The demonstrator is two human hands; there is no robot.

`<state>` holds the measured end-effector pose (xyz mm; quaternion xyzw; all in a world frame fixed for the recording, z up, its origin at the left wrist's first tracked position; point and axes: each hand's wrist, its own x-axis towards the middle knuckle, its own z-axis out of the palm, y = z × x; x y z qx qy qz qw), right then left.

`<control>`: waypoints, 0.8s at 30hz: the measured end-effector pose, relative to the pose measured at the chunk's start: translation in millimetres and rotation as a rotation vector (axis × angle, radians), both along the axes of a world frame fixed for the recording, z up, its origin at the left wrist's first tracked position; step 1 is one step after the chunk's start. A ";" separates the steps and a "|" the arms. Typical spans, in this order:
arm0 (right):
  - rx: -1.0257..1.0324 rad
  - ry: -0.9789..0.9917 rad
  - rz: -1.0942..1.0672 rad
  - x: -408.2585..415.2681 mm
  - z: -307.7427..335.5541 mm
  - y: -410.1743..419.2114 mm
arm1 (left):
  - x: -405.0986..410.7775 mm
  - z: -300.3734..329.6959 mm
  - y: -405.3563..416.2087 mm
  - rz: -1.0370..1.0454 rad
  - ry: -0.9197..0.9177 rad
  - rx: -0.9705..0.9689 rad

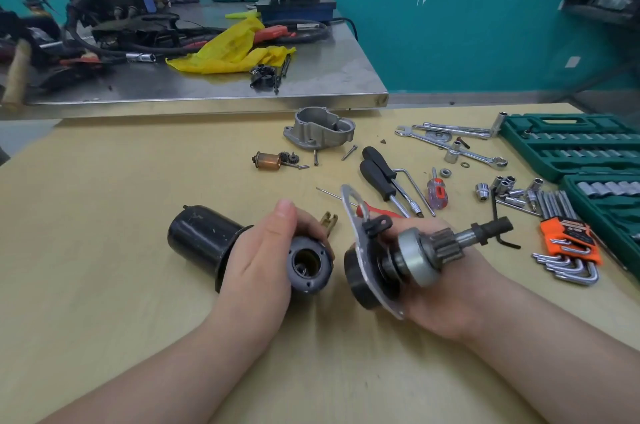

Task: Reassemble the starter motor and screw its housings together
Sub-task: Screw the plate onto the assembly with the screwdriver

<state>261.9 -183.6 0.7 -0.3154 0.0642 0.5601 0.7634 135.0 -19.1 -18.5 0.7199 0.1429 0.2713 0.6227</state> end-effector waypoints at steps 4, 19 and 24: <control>-0.404 -0.423 0.095 -4.9 -8.6 -0.5 | -6.6 -0.1 -4.9 0.015 -0.056 0.001; -0.204 -0.798 0.270 -25.6 7.0 7.2 | -14.2 -0.6 -3.9 -0.090 -0.068 0.007; -0.219 -0.837 0.300 -21.5 7.6 6.8 | -14.8 1.7 -1.3 -0.168 -0.062 0.020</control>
